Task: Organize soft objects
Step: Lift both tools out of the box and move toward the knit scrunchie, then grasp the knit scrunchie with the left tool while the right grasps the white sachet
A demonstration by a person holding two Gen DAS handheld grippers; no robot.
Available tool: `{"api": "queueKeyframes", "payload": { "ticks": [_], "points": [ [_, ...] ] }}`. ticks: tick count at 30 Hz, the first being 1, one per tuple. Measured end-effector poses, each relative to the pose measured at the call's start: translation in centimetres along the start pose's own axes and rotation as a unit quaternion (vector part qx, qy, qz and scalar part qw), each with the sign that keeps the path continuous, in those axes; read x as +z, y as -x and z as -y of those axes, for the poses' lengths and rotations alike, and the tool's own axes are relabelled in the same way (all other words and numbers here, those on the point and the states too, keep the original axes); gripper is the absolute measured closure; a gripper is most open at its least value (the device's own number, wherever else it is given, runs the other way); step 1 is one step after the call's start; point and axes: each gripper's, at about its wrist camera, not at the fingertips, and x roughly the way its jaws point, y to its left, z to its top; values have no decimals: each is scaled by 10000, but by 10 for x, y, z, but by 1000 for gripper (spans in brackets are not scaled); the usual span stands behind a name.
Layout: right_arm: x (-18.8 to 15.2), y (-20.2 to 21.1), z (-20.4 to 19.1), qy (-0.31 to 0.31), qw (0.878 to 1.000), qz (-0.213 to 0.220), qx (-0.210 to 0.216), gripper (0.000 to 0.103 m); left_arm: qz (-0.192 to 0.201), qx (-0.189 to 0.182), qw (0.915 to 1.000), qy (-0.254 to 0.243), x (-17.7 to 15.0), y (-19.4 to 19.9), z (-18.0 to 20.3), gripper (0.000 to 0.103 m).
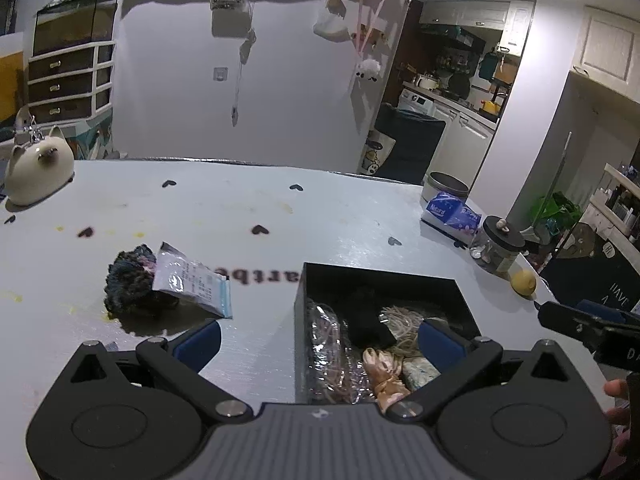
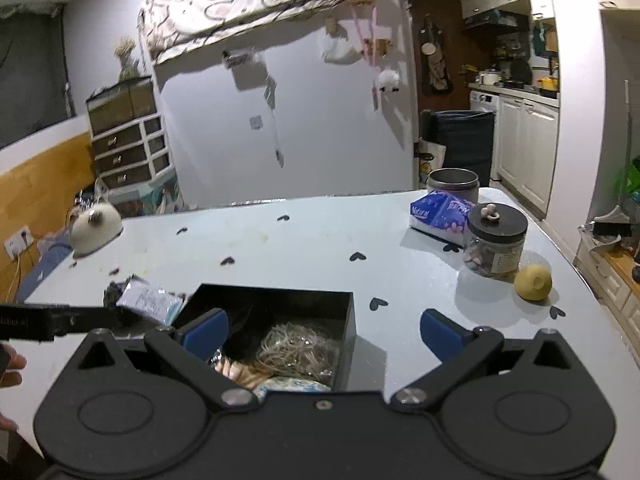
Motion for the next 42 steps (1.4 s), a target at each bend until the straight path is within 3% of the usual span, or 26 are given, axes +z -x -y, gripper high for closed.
{"api": "queueKeyframes", "payload": {
  "ticks": [17, 30, 37, 42],
  "points": [
    [-9, 3, -57, -341, 9972, 259, -617, 0, 160, -320, 9986, -387, 24, 4, -62, 0],
    [-16, -18, -127, -438, 9958, 262, -758, 0, 148, -303, 9958, -846, 34, -1, -131, 0],
    [-11, -35, -158, -502, 9970, 238, -541, 0, 87, -322, 9907, -1322, 35, -23, -164, 0],
    [2, -48, -174, -506, 9976, 237, -406, 0, -15, -457, 9795, -1960, 32, -50, -177, 0]
  ]
}}
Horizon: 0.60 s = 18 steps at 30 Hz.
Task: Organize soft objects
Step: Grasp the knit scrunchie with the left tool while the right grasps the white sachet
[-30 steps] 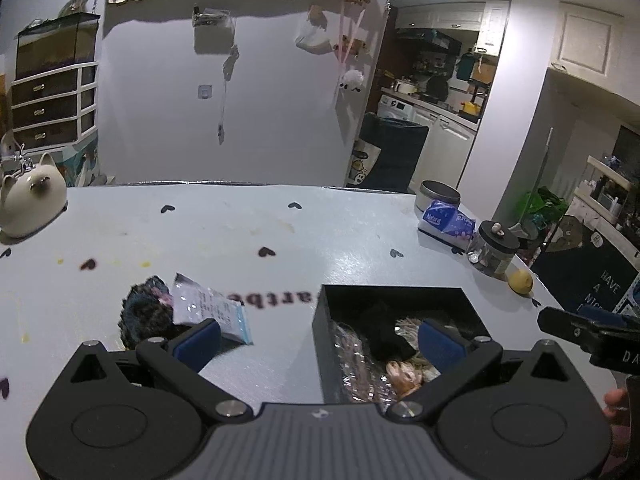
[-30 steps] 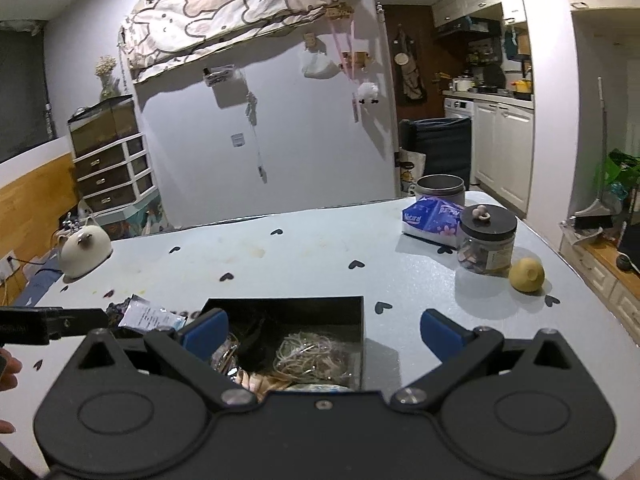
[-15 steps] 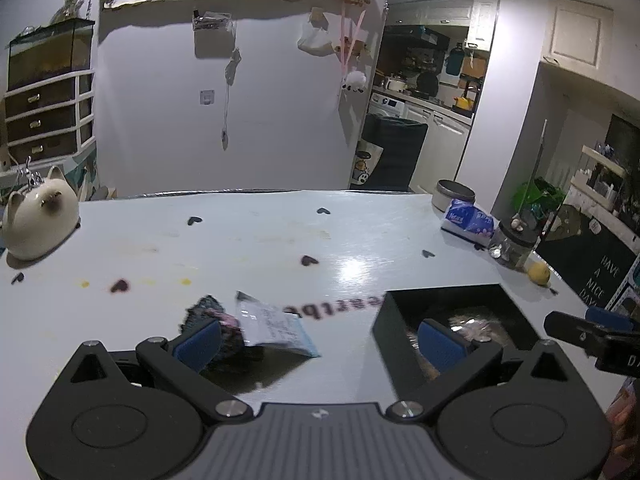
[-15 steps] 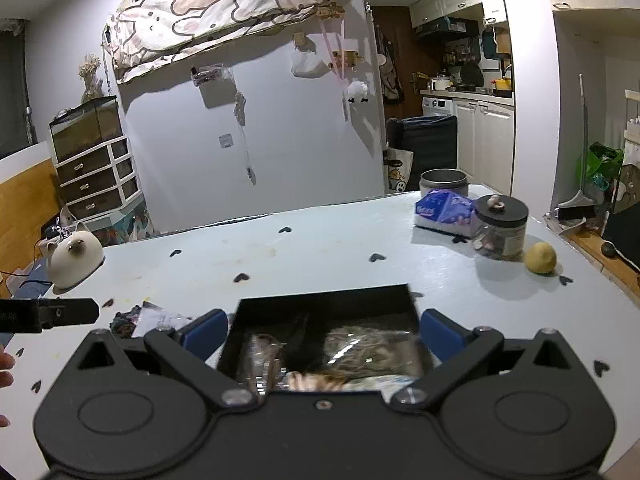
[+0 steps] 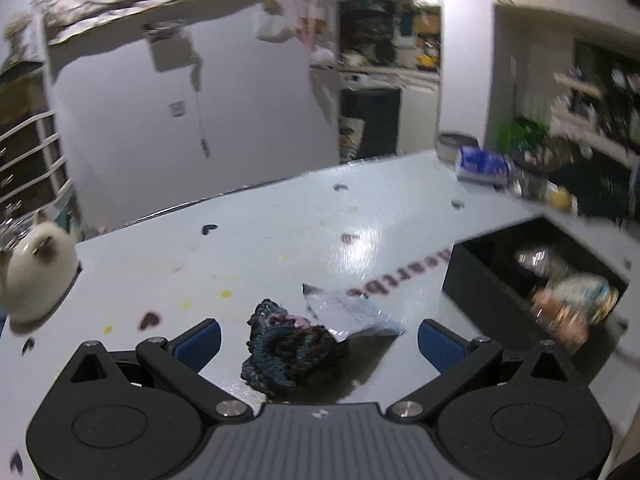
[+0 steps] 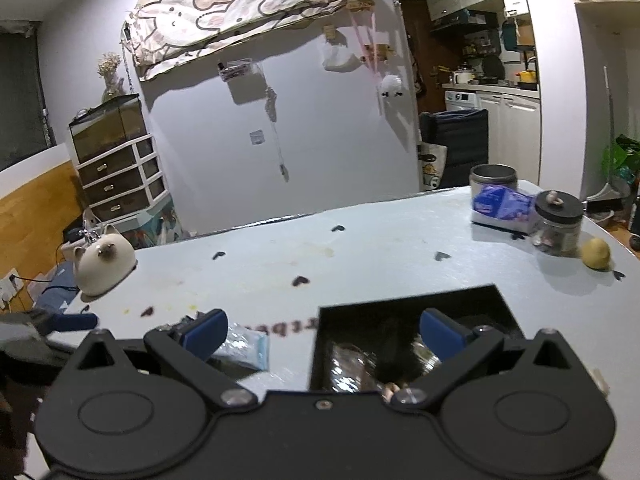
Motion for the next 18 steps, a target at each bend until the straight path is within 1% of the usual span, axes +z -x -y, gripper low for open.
{"api": "queueKeyframes", "payload": {
  "ticks": [5, 9, 13, 14, 15, 18],
  "points": [
    [16, -15, -17, 97, 9999, 0, 74, 0, -213, -241, 9986, -429, -4, -37, -10, 0],
    [26, -28, -27, 150, 9998, -69, 122, 0, -314, -394, 9946, -912, -8, -63, -13, 0],
    [31, -41, -35, 227, 9994, -198, 176, 0, -541, -497, 9922, -1012, -9, -86, -19, 1],
    [32, -45, -37, 237, 9992, -244, 193, 0, -570, -510, 9921, -993, -9, -91, -21, 4],
    [33, -49, -39, 235, 9991, -290, 207, 0, -574, -518, 9923, -966, -8, -94, -23, 10],
    [33, -61, -43, 186, 9983, -457, 302, 0, -659, -663, 9927, -766, -7, -103, -29, 23]
  ]
}}
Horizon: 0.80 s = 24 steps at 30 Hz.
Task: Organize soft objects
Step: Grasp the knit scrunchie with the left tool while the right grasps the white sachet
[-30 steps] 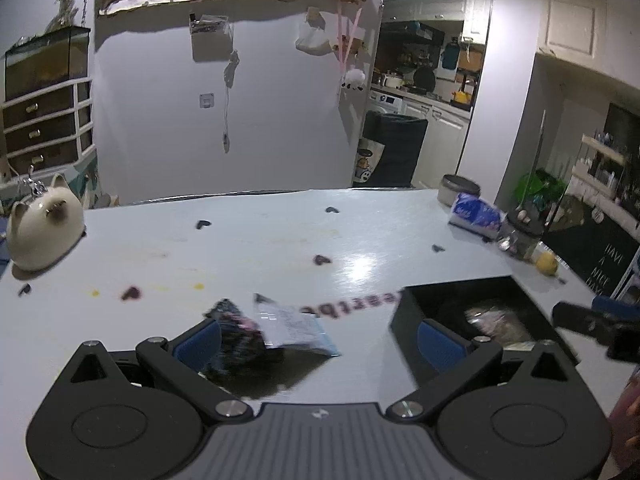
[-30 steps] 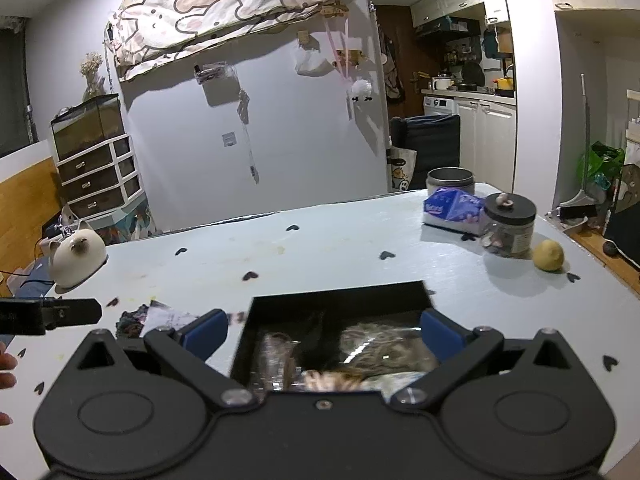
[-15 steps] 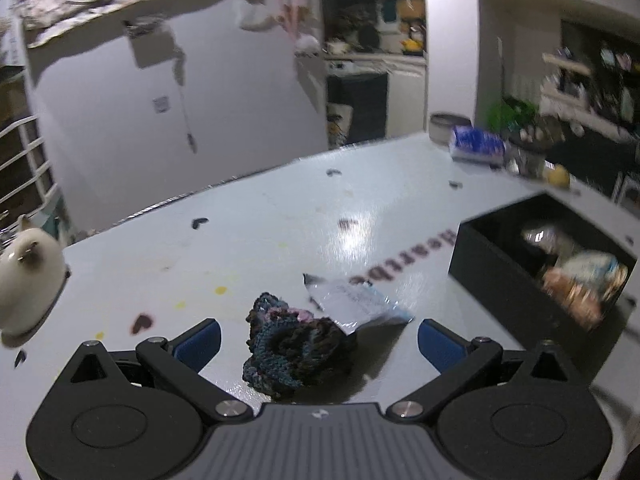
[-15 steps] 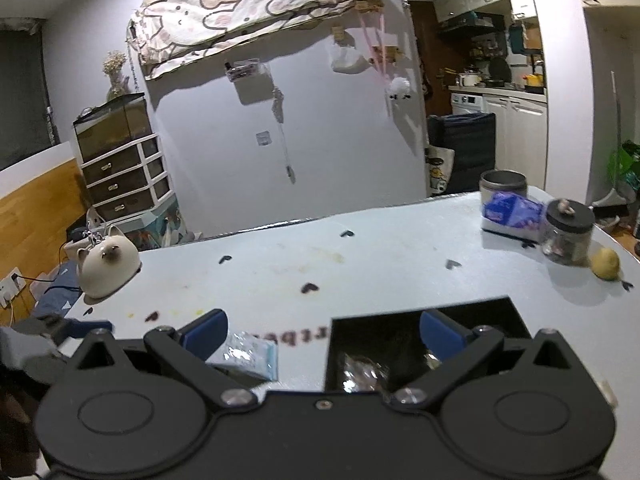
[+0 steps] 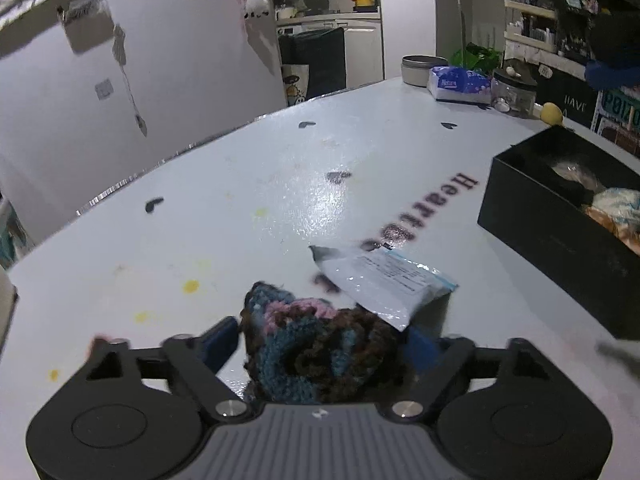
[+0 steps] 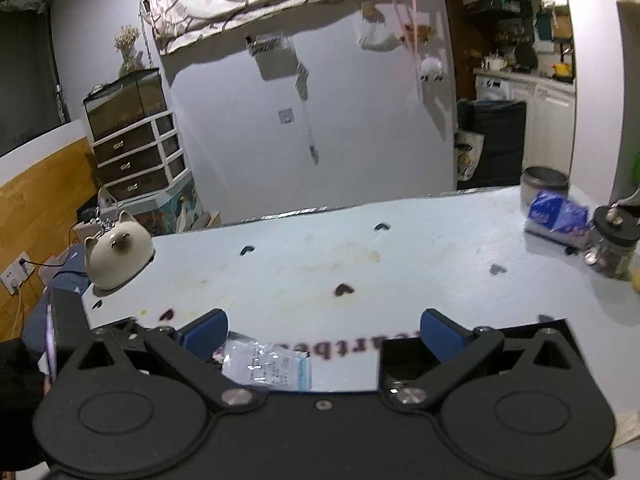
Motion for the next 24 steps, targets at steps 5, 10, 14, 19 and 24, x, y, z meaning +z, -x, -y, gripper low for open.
{"api": "queueKeyframes", "payload": {
  "ticks": [5, 10, 14, 19, 24],
  "points": [
    [2, -30, -9, 10, 9991, -399, 154, 0, -41, -171, 9994, 312, -8, 0, -10, 35],
    [5, -66, -23, 67, 9958, -833, 366, 0, -53, -49, 9972, 739, -22, 17, -28, 37],
    [1, -100, -35, 3, 9906, -1255, 546, 0, -91, 108, 9940, 1089, -37, 33, -46, 37],
    [-6, -138, -46, -310, 9843, -1677, 463, 0, -120, 257, 9900, 1382, -49, 48, -58, 38],
    [-15, -176, -50, -887, 9712, -2210, -126, 0, -79, 285, 9855, 1672, -54, 56, -65, 39]
  ]
}}
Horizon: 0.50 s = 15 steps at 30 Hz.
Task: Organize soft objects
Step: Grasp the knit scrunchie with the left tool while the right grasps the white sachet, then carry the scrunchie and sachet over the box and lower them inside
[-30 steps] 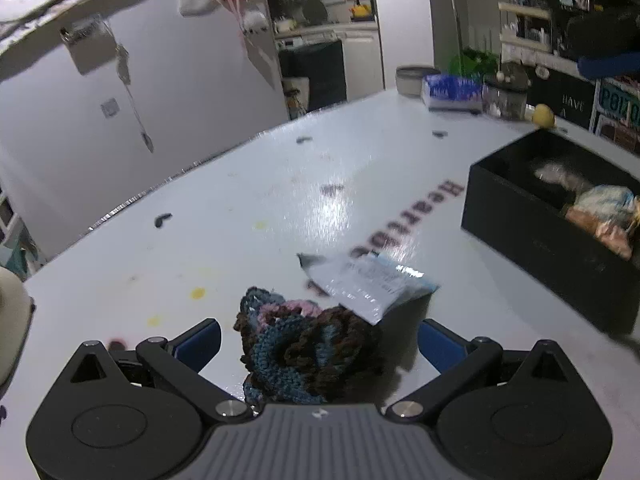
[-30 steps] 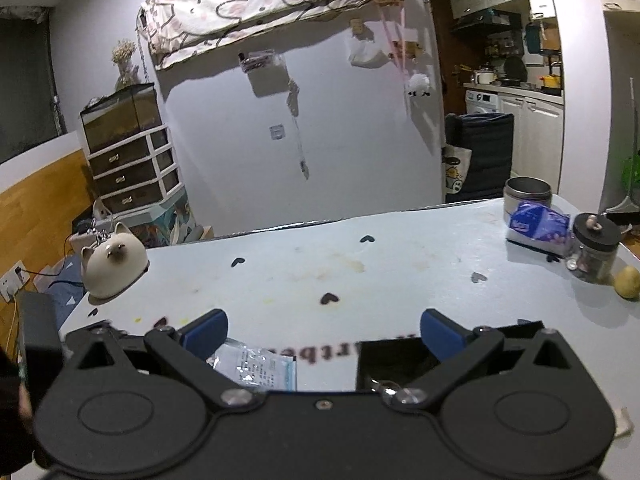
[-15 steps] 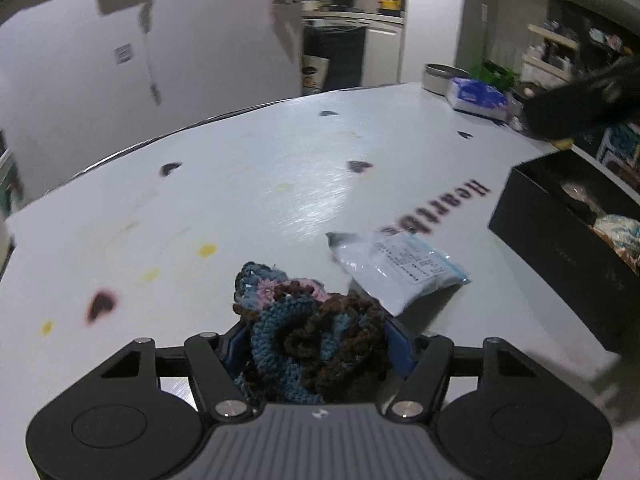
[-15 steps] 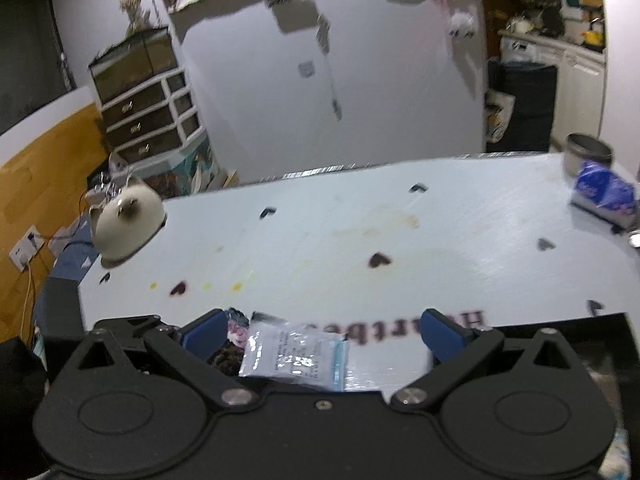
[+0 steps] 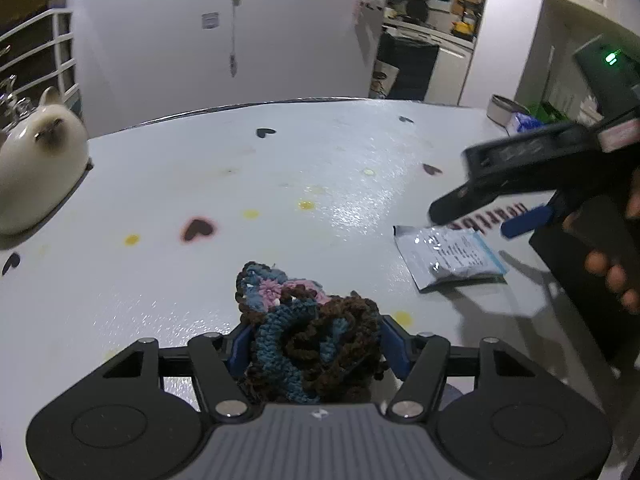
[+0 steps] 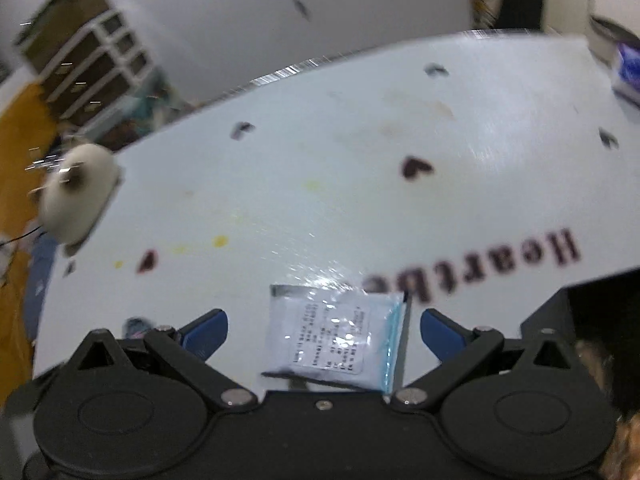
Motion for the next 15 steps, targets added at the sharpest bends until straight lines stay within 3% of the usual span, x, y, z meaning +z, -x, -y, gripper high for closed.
{"api": "queueKeyframes", "payload": {
  "ticks": [7, 15],
  "points": [
    [-2, -29, -20, 22, 9985, -283, -465, 0, 221, 17, 9986, 473, 6, 13, -7, 42],
    [-23, -39, -42, 1061, 9892, -180, -993, 3, 262, 51, 9937, 1088, 9, 21, -15, 45]
  ]
}}
